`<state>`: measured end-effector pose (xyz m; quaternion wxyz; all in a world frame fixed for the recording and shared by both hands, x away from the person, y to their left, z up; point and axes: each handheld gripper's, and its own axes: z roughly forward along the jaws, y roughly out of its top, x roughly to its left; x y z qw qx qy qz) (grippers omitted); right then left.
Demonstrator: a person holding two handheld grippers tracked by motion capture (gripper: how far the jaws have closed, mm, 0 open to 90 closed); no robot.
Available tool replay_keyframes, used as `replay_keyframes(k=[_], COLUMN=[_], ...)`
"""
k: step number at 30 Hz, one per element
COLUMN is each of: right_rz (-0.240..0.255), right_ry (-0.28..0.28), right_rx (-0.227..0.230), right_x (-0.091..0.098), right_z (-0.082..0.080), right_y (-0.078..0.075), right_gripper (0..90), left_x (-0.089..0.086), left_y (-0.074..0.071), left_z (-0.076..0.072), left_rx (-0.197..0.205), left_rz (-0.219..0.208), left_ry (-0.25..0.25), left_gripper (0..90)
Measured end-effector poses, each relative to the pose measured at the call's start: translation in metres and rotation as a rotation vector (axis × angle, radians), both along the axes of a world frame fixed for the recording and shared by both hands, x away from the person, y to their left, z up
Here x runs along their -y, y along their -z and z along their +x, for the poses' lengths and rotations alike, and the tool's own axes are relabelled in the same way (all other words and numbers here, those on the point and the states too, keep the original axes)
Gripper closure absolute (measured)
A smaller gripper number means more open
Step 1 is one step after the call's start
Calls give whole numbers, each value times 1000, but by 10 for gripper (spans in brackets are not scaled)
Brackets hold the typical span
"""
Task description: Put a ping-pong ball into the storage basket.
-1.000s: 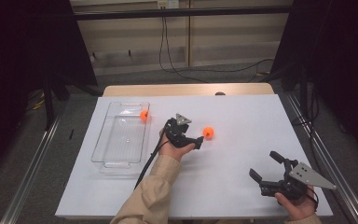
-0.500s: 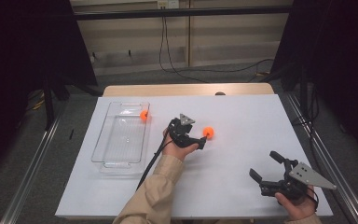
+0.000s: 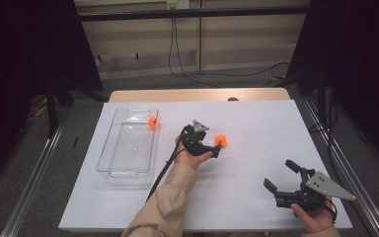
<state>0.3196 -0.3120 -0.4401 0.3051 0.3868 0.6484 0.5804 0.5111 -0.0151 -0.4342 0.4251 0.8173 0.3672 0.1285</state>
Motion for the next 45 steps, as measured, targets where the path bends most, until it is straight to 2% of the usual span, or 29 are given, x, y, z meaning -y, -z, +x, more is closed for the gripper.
replay_keyframes(k=[1, 2, 3, 4, 7, 9, 10, 14, 15, 16, 17, 21, 23, 24, 25, 28, 29, 30, 33, 35, 37, 38, 40, 42, 45], right_rz=[0, -5, -5, -2, -1, 1, -1, -5, -4, -3, 0, -6, -7, -7, 2, -6, -5, -7, -4, -1, 2, 3, 1, 2, 1], right_ry=[2, -1, -1, 0, -1, -1, 1, 1, 1, 0, 0, -2, -2, -2, 4, 0, 0, 0, 2, 1, -2, -1, -2, -1, -2], right_rx=[-1, -1, 0, 0, 0, 0, -1, 3, 3, -1, 0, -1, 1, 1, 5, 4, 4, 4, 4, 4, 4, 4, 4, 5, 4], right_x=[0, 0, 0, 0, 0, 0, 0, 0, 0, 0, 0, 0, 1, 1, 0, 1, 0, 1, 0, 0, 0, 0, 0, 1, 1], right_z=[0, 0, 0, 0, 0, 0, 0, 0, 0, 0, 0, 0, 0, 0, 0, 0, 0, 0, 0, 0, 0, 0, 0, 0, 0], right_y=[0, 0, 0, 0, 0, 0, 0, 0, 0, 0, 0, 0, 0, 0, 0, 0, 0, 0, 0, 0, 0, 0, 0, 0, 0], right_gripper=[12, 12, 12, 12, 12, 12, 12, 12, 12, 12, 13, 12, 12, 12, 13, 12, 12, 12, 13, 13, 13, 13, 13, 13, 13], left_x=[0, 0, 0, 2, 4, 4, 6, 7, 9, 9, 8, 12, 11, 12, 11, 14, 14, 15, 15, 16, 15, 17, 16, 18, 18], left_y=[0, -1, -1, -1, -1, -1, 0, 0, 1, 1, 0, 2, 1, 2, 2, 3, 3, 4, 4, 5, 5, 6, 6, 7, 7], left_z=[0, 0, 1, 1, 1, 1, 1, 2, 2, 2, 3, 4, 4, 4, 5, 5, 5, 5, 5, 5, 6, 5, 6, 6, 6], left_rx=[3, 0, 0, 2, 2, 2, 7, 5, 4, 6, 10, 9, 3, 9, 9, 11, 17, 11, 15, 16, 16, 22, 15, 14, 23], left_rz=[-1, 18, 14, -8, -6, 5, -9, 12, -9, -11, 10, -11, 25, 8, 28, -4, 10, 6, 26, 8, 23, 10, 28, 8, 23], left_ry=[2, 6, 10, 0, -10, 2, -6, 9, -6, -5, 10, -4, 14, 14, 23, 21, 18, 19, 23, 15, 38, 23, 32, 21, 37], left_gripper=[86, 86, 86, 86, 86, 86, 86, 87, 87, 87, 88, 89, 89, 90, 91, 93, 93, 94, 98, 104, 121, 124, 124, 131, 149])
